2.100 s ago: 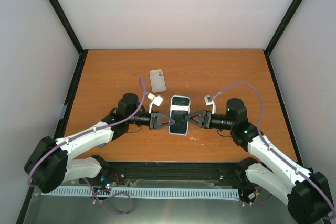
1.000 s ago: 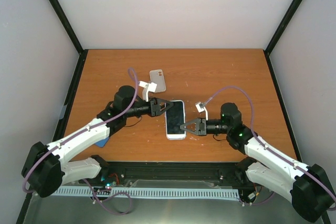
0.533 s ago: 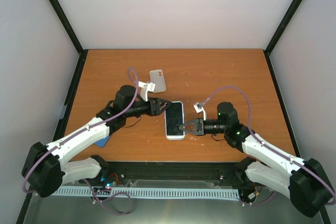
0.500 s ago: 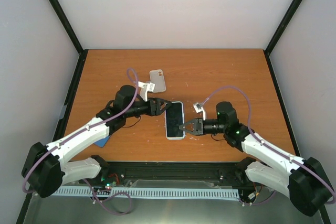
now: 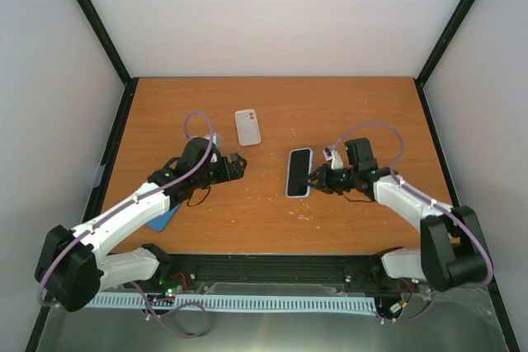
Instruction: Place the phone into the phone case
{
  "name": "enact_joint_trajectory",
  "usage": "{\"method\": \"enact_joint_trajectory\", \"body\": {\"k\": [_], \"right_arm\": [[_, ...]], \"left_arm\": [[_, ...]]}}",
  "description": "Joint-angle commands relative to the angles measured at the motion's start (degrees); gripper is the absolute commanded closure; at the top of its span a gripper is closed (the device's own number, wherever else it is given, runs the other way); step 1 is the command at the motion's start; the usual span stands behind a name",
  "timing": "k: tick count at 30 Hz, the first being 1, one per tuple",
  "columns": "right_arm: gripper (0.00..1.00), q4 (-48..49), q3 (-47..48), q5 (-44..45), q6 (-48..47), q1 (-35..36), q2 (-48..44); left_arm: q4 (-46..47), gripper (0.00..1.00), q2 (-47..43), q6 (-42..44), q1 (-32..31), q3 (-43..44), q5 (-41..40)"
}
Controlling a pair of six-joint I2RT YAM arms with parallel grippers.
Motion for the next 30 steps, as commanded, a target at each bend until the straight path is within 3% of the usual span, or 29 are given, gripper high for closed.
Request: {"method": "enact_joint_trajectory", "body": {"k": [1,10,13,19,26,30], "right_arm": [[0.97,-8.33,6.11,2.82,-7.84,-5.81,7.26],[0.97,-9.91,9.39,3.16,-10.34,-10.23,20.26],[0.92,-9.72,8.83,5.08,-10.23,-10.42,21.40],[0.63,-10.10,8.26,8.32,-9.25,-10.81,19.96],[0.35,-10.66,7.78,9.99,-7.06,-10.79,16.81],[0.07,-11.82,7.58,11.48,-6.41,-10.79,13.82]], "left_arm": [[-8.63,0.01,0.85,-3.09,4.36,1.78,-8.36],[-10.06,0.01,-2.45,-4.41,25.93,-6.60,-2.64],[-9.53,0.01,-4.31,-4.48,33.30,-8.89,-2.94],[-9.18,0.00,-4.47,-6.16,41.35,-9.95,-2.44],[-14.43,0.01,0.10,-14.62,44.55,-8.57,-13.98],[-12.82,0.01,2.03,-16.75,48.71,-10.70,-13.65]]}}
